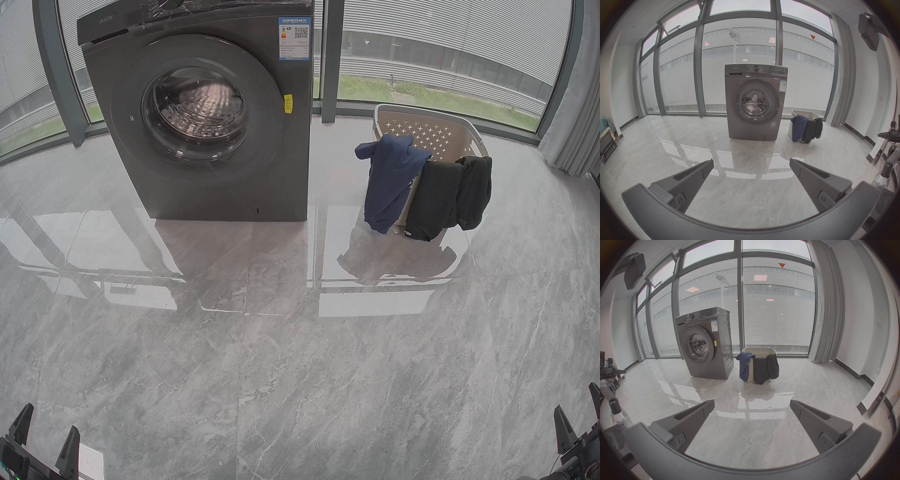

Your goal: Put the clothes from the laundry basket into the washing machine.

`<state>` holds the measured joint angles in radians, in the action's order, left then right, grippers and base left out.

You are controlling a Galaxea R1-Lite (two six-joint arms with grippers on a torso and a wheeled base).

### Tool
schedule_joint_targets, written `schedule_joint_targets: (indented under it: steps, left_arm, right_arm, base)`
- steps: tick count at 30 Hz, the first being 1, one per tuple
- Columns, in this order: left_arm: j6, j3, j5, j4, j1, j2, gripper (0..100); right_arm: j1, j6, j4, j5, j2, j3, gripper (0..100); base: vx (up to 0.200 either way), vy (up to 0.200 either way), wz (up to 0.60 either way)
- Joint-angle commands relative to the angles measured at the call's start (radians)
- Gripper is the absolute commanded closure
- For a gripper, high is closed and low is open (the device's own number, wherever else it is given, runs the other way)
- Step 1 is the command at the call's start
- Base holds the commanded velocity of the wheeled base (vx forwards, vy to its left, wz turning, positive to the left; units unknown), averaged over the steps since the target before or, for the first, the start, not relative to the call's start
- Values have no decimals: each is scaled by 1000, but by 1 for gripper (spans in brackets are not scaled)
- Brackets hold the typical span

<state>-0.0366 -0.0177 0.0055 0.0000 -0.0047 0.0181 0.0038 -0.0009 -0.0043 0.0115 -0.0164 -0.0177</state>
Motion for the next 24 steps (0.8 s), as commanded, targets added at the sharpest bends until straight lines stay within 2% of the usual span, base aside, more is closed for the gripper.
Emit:
schedule_joint_targets:
  steps: [1, 19, 22, 24]
  left_arm:
    - [0, 16, 1, 0, 0, -13, 0]
    - [-2, 16, 2, 0, 0, -13, 0]
    - [-2, 16, 2, 0, 0, -13, 0]
    - [-2, 16, 2, 0, 0, -13, 0]
  right_arm:
    - [1, 2, 0, -2, 16, 18, 0]
    - [1, 2, 0, -4, 16, 18, 0]
    - [1, -1, 0, -1, 16, 18, 0]
    - [1, -1, 0, 1, 16, 18, 0]
  base:
    - [0, 0, -600]
    - [200, 0, 0]
    - [0, 0, 0]
    - [0, 0, -600]
